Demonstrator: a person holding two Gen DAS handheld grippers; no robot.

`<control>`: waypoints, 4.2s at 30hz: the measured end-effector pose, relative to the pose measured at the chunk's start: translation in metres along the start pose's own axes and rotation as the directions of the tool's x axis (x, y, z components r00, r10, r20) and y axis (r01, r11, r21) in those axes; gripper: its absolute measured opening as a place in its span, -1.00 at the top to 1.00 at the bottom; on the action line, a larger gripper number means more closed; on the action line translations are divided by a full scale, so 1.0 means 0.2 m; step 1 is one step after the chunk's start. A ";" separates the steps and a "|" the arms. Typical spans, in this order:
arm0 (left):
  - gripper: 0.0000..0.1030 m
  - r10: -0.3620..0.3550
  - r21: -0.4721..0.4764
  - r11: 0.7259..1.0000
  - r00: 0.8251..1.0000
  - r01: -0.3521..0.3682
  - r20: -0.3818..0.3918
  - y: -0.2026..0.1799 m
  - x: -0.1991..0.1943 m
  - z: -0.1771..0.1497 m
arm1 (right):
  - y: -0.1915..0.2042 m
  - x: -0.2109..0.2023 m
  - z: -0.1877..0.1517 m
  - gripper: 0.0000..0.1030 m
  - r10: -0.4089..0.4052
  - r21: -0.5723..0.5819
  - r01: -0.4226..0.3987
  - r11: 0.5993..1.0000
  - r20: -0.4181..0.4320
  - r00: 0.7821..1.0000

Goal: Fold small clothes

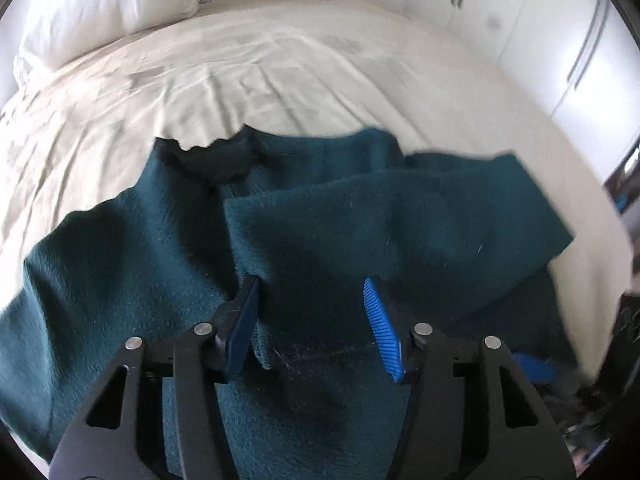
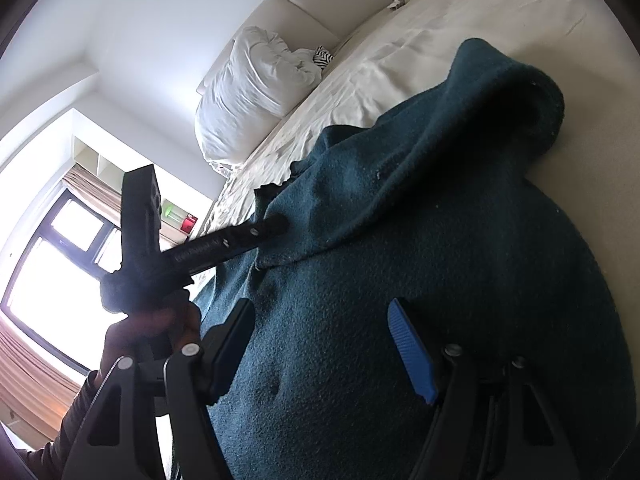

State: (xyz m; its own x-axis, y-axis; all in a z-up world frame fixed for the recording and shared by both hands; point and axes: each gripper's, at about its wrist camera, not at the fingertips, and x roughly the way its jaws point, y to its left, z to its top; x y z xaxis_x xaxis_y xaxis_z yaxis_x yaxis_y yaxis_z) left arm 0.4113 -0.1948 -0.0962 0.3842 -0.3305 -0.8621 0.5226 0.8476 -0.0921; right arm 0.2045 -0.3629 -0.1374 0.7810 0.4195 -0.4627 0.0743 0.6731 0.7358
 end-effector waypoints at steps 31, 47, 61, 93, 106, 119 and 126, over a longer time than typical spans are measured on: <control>0.90 -0.036 -0.120 0.992 0.998 0.042 0.057 0.17 -0.05 0.08 | 0.00 -0.01 0.01 -0.31 0.002 0.004 -0.002 1.000 0.001 1.000; 0.90 -0.053 -0.351 0.934 0.997 0.066 0.048 0.70 -0.20 -0.24 | -0.10 -0.19 0.14 -0.65 0.023 0.183 -0.044 0.982 0.115 0.993; 0.86 -0.065 -0.366 0.927 0.997 0.078 0.048 0.76 -0.12 -0.28 | -0.33 -0.25 0.28 -0.75 0.030 0.430 -0.147 0.891 0.268 0.963; 0.75 0.046 -0.735 0.635 0.938 0.239 0.345 1.56 -0.96 -1.11 | -0.02 -0.12 0.32 -0.83 0.005 0.230 -0.035 0.972 0.128 0.992; -0.30 0.250 -0.792 0.040 0.762 0.609 0.598 2.05 -1.02 -1.83 | 0.42 0.15 0.12 -0.82 0.097 0.146 -0.098 0.984 0.016 0.995; 0.85 0.361 -0.822 -0.002 0.767 0.569 0.531 2.27 -1.03 -1.76 | 0.47 0.17 0.09 -0.67 0.077 0.114 -0.076 0.991 -0.004 0.997; 0.88 0.365 -0.852 0.366 0.784 0.375 0.502 2.04 -1.25 -1.29 | 0.44 0.16 0.09 -0.53 0.053 0.091 -0.050 0.995 -0.025 0.998</control>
State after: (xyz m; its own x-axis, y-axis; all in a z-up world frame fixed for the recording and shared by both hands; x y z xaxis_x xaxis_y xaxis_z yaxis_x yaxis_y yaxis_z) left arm 0.3327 0.3413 -0.0466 0.8740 -0.1584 -0.4593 -0.3127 0.5401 -0.7813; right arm 0.2470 -0.3007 -0.0793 0.7681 0.4697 -0.4353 0.0907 0.5931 0.8000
